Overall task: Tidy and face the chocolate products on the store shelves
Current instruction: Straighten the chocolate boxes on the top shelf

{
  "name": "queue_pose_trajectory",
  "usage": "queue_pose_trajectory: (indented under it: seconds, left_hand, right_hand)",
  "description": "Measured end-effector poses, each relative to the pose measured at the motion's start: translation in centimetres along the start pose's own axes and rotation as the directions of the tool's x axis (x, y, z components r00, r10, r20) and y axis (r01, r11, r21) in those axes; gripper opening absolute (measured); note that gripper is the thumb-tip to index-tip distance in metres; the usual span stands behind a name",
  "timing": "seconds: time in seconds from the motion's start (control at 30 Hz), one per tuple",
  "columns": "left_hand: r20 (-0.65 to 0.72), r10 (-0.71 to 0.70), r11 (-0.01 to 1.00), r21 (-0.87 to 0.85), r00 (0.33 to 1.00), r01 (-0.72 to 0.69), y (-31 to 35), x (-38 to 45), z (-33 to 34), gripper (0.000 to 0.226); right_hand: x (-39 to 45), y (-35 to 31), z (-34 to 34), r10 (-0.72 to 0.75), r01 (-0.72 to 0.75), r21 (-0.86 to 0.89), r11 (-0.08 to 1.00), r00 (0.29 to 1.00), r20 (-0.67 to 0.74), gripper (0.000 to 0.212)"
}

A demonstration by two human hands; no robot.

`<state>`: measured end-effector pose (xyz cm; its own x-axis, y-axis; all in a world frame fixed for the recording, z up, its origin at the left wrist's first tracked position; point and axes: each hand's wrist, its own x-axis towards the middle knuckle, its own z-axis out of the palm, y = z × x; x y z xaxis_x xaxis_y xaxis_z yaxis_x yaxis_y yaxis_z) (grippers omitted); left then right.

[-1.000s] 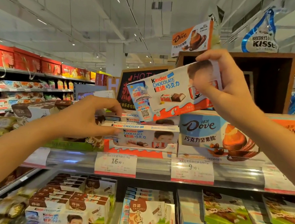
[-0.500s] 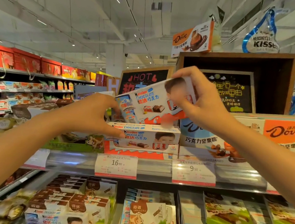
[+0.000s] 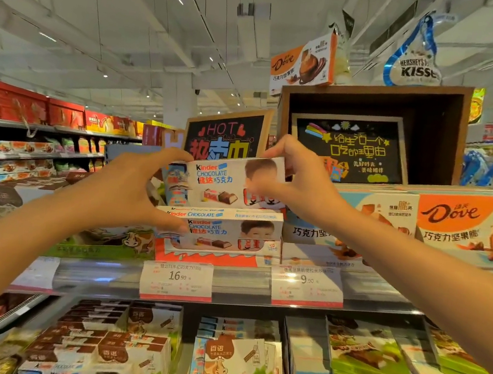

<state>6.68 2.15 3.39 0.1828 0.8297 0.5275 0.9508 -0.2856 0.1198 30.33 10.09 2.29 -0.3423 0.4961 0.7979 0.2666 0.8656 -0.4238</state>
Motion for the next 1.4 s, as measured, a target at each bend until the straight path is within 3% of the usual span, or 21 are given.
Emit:
queue_pose_trajectory:
  seconds: [0.17,0.43,0.57,0.73,0.87,1.17,1.4]
  left_hand:
    - [-0.074,0.084,0.995,0.051,0.994,-0.080,-0.5,0.1,0.4,0.072]
    - [-0.099,0.056,0.998,-0.020,0.994,-0.058,0.3,-0.4,0.3,0.067]
    - [-0.072,0.083,0.997,0.000,0.994,-0.083,0.4,-0.3,0.3,0.060]
    - [-0.065,0.118,0.992,-0.046,0.991,-0.121,-0.1,-0.5,0.3,0.050]
    - [-0.083,0.156,0.984,-0.078,0.984,-0.162,-0.7,-0.5,0.6,0.049]
    - [-0.148,0.288,0.950,-0.081,0.946,-0.302,-1.9,-0.8,1.6,0.042]
    - [-0.145,0.366,0.930,0.095,0.919,-0.355,-0.4,0.1,1.4,0.055]
  right_hand:
    - [-0.2,-0.1,0.5,-0.017,0.018,-0.073,0.997,1.000,0.023,0.038]
    - [-0.4,-0.2,1.3,-0.013,0.013,-0.053,0.998,1.000,-0.013,0.032]
    - [-0.2,0.0,0.8,-0.019,0.025,-0.090,0.996,0.998,0.057,0.029]
    - [-0.2,0.1,-0.1,-0.109,0.120,-0.112,0.986,0.989,0.096,0.010]
    - [-0.2,0.1,-0.6,-0.083,0.108,-0.148,0.983,0.982,0.169,0.006]
    - [-1.7,-0.9,-0.5,-0.088,0.110,-0.144,0.983,0.985,0.146,0.008]
    - [-2.4,-1.4,-1.8,-0.017,0.038,-0.137,0.990,0.988,0.151,0.021]
